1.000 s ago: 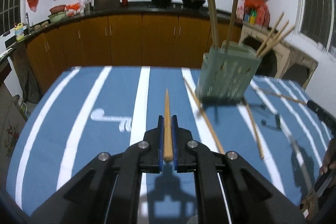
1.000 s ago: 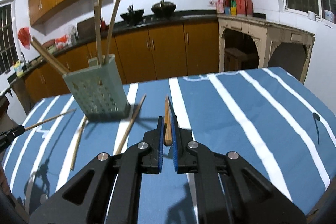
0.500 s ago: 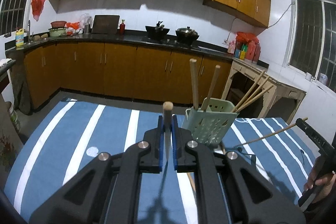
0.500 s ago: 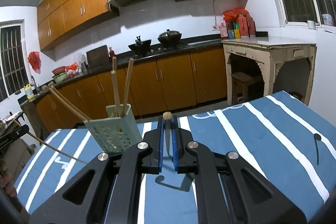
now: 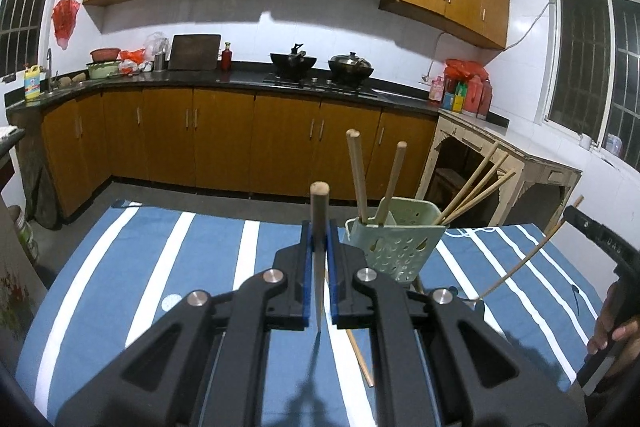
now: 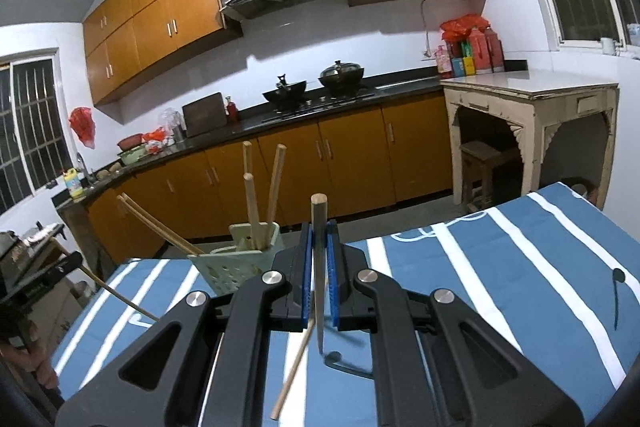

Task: Organize utensils
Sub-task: 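Lift both held chopsticks upright and carry them above the green holder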

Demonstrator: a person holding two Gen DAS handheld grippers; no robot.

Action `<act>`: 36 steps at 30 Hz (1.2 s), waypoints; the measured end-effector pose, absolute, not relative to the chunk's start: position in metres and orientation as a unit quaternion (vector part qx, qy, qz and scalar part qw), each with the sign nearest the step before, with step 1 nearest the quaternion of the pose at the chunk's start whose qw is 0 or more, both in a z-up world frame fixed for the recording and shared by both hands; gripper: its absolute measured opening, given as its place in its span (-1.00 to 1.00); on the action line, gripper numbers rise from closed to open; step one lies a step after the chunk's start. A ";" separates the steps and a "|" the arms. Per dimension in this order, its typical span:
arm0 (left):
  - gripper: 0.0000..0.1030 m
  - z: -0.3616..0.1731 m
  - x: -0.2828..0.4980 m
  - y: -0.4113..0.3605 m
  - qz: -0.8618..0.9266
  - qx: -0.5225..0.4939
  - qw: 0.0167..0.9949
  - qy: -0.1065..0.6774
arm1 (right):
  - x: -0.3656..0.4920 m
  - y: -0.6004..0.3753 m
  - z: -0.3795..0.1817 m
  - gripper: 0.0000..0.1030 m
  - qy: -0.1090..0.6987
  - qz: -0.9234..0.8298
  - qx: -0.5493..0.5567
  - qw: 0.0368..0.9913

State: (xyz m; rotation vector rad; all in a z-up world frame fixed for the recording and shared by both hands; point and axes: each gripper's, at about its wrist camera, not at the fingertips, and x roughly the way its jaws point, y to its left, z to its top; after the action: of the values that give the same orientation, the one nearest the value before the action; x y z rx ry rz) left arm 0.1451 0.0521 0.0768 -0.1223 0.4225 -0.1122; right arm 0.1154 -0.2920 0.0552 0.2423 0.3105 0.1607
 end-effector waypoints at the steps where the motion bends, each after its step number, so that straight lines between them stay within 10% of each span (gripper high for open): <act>1: -0.85 0.079 0.145 0.051 -0.056 -0.058 0.975 0.208 | 0.116 -0.291 0.059 -0.85 0.152 0.085 0.121 0.977; 36: -0.85 0.209 0.201 -0.026 -0.054 -0.067 0.996 0.032 | 0.165 -0.235 0.159 -0.85 -0.014 0.120 0.096 0.988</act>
State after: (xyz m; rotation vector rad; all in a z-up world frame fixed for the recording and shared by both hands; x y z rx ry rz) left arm 0.2011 -0.0264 0.2088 -0.1345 0.0649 -0.1079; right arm 0.1650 -0.2347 0.1589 0.1918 -0.0279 0.2402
